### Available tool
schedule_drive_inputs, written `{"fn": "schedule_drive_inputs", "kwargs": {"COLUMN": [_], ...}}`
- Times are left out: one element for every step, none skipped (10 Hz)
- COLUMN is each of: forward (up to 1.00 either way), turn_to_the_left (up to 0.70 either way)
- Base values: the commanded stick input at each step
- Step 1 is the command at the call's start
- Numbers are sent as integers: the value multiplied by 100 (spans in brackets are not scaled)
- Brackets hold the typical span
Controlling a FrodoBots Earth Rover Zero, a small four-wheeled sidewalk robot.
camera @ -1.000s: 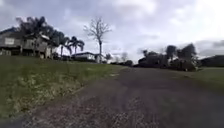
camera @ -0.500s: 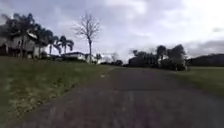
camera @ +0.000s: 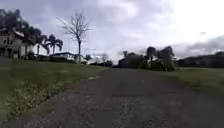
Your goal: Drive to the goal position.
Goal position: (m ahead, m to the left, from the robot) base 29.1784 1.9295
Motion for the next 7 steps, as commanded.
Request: {"fn": "schedule_drive_inputs", "kwargs": {"forward": [70,70,70,70,70,70,70], "turn_to_the_left": [0,0,0,0,0,0,0]}}
